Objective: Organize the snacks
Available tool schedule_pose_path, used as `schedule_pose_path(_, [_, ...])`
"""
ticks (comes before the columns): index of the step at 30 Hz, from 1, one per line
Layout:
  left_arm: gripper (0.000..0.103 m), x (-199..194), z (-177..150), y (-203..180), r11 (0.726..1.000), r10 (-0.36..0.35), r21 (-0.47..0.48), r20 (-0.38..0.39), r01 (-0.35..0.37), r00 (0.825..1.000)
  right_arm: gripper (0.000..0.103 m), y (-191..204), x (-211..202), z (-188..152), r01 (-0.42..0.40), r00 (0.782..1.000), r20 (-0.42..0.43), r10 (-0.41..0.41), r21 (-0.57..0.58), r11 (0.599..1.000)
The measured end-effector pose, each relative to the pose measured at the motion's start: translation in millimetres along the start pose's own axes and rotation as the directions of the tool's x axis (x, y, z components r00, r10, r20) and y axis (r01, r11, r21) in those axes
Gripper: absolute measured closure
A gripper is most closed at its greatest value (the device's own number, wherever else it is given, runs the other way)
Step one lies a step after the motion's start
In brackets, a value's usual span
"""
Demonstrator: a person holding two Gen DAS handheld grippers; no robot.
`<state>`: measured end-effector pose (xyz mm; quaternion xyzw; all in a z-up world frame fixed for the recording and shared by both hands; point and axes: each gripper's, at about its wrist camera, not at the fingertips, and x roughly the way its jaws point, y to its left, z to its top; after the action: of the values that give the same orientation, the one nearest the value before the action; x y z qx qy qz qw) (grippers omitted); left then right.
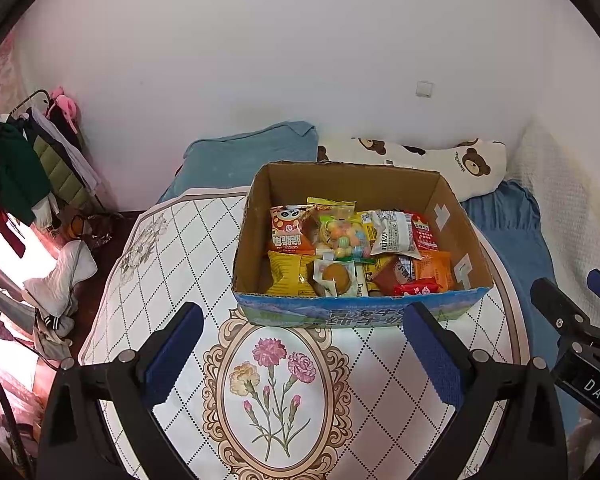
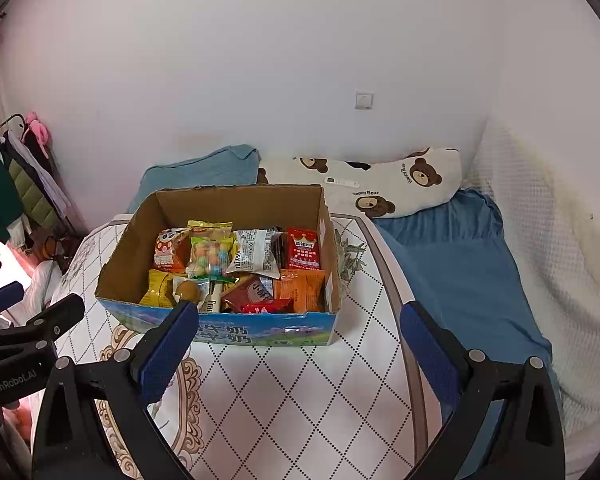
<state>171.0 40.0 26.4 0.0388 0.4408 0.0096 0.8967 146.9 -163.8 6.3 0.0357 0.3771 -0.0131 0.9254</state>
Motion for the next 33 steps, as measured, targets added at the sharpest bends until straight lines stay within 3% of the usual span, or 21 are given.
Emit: schedule_pose_path(33, [0.001, -1.1, -2.8, 0.4, 0.999, -0.02, 0.03, 0.001, 0.02, 1.0, 0.0, -1.9, -6.2, -2.9, -0.027, 1.0, -0.005, 0.027, 0.011, 1.0])
